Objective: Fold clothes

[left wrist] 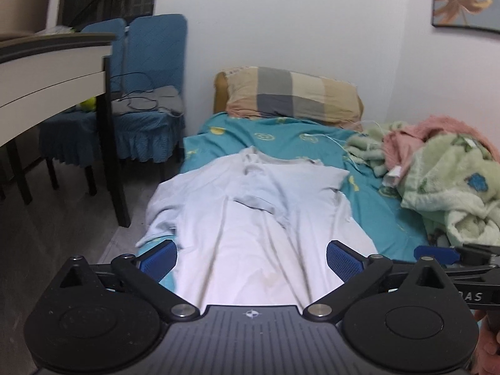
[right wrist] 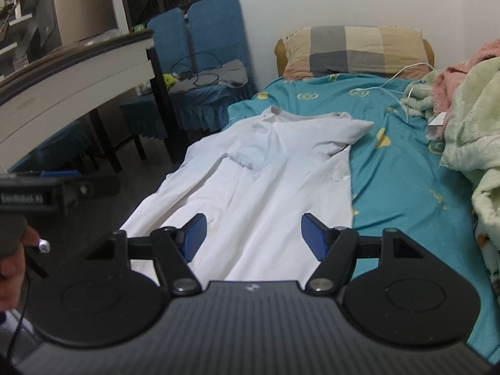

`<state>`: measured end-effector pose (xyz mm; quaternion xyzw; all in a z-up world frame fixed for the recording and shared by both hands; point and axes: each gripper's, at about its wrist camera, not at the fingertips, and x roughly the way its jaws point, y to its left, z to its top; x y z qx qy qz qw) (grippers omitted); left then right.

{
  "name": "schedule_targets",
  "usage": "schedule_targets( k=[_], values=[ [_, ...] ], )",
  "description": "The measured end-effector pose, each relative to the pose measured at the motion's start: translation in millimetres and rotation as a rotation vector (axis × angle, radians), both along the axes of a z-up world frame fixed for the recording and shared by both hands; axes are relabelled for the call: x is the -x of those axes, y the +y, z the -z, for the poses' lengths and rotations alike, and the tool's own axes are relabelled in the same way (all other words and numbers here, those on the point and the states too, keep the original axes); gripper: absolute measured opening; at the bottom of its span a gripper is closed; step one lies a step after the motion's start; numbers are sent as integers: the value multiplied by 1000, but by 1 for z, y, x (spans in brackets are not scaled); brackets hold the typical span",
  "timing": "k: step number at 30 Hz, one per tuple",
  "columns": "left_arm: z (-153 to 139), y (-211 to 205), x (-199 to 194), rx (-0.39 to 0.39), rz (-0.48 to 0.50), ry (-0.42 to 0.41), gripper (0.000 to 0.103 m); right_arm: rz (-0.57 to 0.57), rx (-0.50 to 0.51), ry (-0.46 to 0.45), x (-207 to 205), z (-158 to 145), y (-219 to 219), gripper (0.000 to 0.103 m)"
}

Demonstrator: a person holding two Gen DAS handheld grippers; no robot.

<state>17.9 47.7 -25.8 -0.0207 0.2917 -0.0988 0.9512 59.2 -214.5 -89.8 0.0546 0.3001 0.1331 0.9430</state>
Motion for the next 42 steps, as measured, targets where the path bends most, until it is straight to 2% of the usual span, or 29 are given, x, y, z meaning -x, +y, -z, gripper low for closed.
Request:
schedule_targets(
  k=[4,7,12,16,19,23,29,31,33,36,38,39,42],
  values=[
    [-6,35,-5,48,-51,6,103,-7,-15,52,-42,1,19,69],
    [2,60,-11,87,-97,34,103,-50,-14,63,-85,4,46,69],
    [27,88,-24,118,-127,112,101,-191,56,90,-169,20,119,69],
    [47,98,-38,121,-147,136,101,-367,155,84,-220,36,194,68],
    [60,108,-50,155,-168,163,101,-508,247,100,-246,52,250,68],
    [74,122,-61,203,-189,195,101,-630,359,164,-274,82,310,64],
    [87,133,-71,233,-218,224,100,-712,475,248,-294,120,348,60],
    [88,133,-72,241,-223,219,100,-746,519,242,-292,123,351,58],
    [88,133,-72,249,-229,213,100,-774,578,222,-287,124,353,41],
    [89,134,-72,261,-237,204,100,-818,678,184,-280,126,358,23],
    [90,134,-72,269,-243,199,100,-823,694,190,-281,123,358,12],
    [90,134,-73,272,-246,196,100,-814,690,192,-281,121,358,9],
    [91,134,-73,284,-253,187,100,-748,623,163,-286,104,347,8]
  ],
)
